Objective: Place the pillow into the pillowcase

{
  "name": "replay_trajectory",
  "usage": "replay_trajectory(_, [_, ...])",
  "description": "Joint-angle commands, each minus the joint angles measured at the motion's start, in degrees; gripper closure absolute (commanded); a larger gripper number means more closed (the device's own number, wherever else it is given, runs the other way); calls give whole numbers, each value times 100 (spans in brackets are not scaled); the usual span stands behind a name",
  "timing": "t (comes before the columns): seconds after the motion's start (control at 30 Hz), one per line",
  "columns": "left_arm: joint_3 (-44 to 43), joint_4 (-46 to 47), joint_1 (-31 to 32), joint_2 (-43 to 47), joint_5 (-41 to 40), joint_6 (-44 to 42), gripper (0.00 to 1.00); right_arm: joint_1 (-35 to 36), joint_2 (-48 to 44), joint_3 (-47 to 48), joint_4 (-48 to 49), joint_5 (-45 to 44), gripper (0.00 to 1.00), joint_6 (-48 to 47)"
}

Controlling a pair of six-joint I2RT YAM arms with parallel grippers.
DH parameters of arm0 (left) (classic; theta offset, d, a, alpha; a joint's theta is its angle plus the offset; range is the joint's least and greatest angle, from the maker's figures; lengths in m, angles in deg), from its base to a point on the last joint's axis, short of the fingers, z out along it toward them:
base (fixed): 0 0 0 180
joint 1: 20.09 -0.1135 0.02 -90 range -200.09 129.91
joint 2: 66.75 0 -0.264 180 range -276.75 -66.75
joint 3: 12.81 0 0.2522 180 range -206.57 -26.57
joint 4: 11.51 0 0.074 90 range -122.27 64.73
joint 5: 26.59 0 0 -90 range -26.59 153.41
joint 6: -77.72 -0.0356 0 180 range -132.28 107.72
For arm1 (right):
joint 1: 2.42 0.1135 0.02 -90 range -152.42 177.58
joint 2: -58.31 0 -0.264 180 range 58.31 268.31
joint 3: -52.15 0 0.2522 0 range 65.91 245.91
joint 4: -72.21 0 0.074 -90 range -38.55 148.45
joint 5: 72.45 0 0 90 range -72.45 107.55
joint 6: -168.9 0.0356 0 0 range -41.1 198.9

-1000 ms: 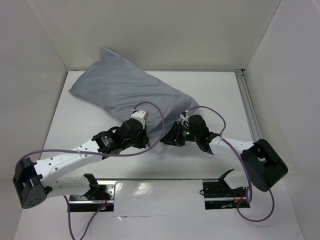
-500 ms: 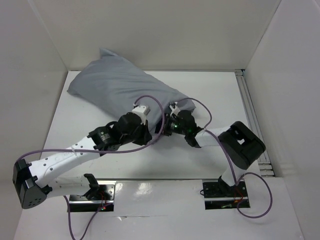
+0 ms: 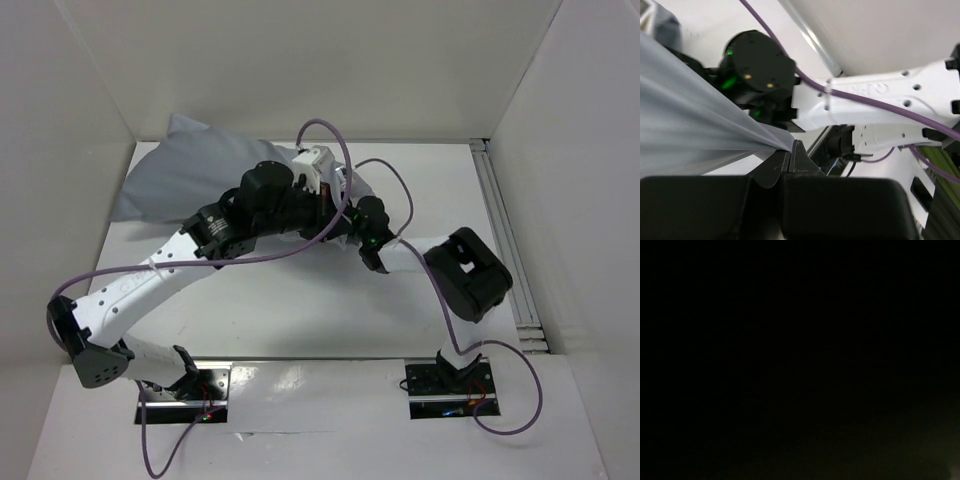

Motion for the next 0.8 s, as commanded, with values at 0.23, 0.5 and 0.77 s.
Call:
replay_trajectory(0.23, [774,1342,-142,190,1950,699,66,-120,555,-1283,900,266,81,489])
replay_trajectory(0.5, [-32,693,-641,-108,2186,164,0,-490,-2341,-2067,-3319,-731,36,-1038])
replay_trajectory(0.77, [-218,323,-1853,23,2266,-127,14,-929,-3971,-1346,-6984,-2291,30,-1972])
